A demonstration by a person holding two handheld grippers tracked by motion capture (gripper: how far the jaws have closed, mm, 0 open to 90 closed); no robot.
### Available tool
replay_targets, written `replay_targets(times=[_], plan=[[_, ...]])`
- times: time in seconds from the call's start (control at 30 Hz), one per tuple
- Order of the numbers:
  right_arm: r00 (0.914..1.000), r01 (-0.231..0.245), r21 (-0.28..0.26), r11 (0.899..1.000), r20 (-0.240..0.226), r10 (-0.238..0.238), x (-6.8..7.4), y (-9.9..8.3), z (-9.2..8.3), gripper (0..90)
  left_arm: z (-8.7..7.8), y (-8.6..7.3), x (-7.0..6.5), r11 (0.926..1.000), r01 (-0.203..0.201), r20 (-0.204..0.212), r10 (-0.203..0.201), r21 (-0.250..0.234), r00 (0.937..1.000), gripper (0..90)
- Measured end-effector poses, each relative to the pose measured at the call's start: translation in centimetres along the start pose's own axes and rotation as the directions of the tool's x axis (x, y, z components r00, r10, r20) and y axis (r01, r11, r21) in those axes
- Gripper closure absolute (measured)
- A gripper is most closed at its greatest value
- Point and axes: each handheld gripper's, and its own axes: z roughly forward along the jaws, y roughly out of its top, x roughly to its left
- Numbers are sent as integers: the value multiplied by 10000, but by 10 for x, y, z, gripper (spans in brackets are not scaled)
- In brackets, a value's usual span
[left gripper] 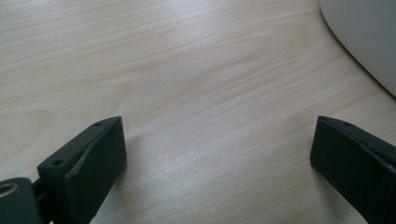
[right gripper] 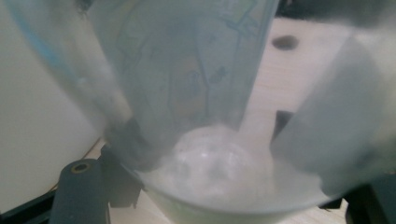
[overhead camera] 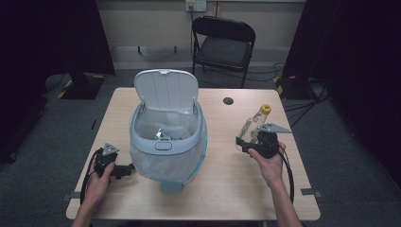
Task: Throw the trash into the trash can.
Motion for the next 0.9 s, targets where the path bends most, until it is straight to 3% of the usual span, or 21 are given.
replay_targets(times=[0.9], plan=[[9988,100,-607,9981,-477,-129,12,19,-23,274,0,0,0,10000,0,0,0,0,10000,33]])
